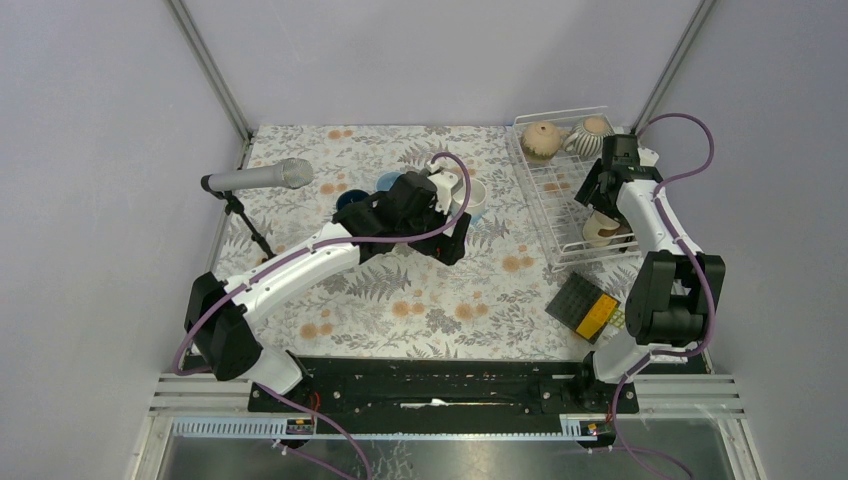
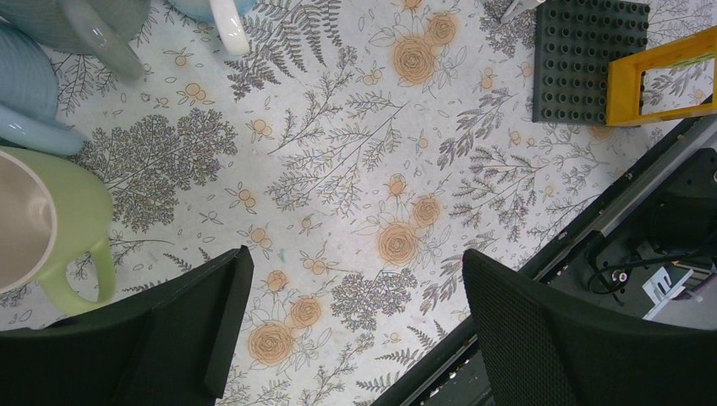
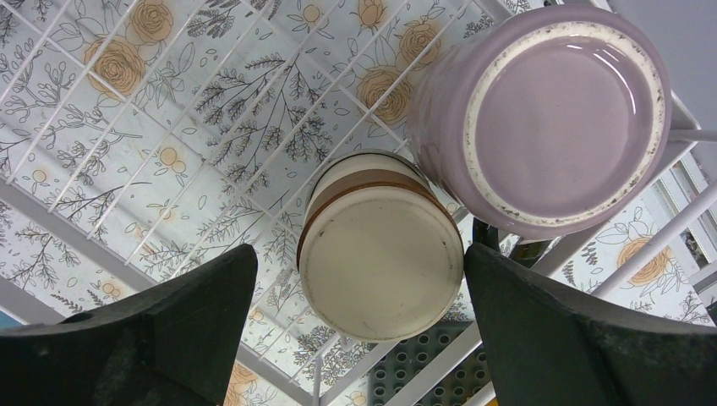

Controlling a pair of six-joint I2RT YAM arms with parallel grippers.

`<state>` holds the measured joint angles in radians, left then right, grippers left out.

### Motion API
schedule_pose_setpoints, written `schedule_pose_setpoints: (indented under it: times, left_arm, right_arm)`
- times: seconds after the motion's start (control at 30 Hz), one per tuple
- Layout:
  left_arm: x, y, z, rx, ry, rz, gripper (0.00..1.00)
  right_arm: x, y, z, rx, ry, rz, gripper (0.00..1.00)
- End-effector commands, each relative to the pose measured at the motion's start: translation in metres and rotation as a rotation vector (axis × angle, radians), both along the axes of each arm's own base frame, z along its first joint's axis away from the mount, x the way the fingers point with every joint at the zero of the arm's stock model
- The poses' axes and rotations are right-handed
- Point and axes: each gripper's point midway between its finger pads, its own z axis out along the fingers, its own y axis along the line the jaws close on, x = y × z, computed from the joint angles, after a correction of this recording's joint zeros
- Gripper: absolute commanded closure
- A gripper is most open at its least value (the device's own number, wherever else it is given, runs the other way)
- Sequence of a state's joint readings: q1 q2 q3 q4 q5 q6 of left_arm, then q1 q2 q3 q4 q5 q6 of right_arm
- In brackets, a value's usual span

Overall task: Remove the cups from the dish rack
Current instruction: Unload the cup from the dish rack.

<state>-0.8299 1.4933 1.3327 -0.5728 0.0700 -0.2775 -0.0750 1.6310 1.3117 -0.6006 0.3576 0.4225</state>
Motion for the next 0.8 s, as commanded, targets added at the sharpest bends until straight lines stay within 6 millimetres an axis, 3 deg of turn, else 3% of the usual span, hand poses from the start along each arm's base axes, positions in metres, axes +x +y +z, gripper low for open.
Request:
schedule_pose_setpoints:
  times: [0.0,0.43,0.57,0.77]
  left_arm:
    - [0.004,-0.005,0.022,-0.072,-0.046,-0.016,0.01]
    - [0.006,-0.004,0.02,-0.073,-0.041,-0.01,0.01]
    - [0.006,-0.004,0.019,-0.071,-0.04,-0.009,0.01]
    - [0.008,-0.002,0.018,-0.071,-0.039,0.0,0.01]
  right_arm:
    - [0.0,-0.008,0.001,-0.038,0.014,-0.018,0.0]
    - [0.001,-0.002,-0.016,0.002,0.048,-0.003,0.02]
    - [0.004,0.0,-0.019,0.012,0.049,0.002,0.11]
    - [0.006,0.003,-0.021,0.029,0.05,0.011,0.34]
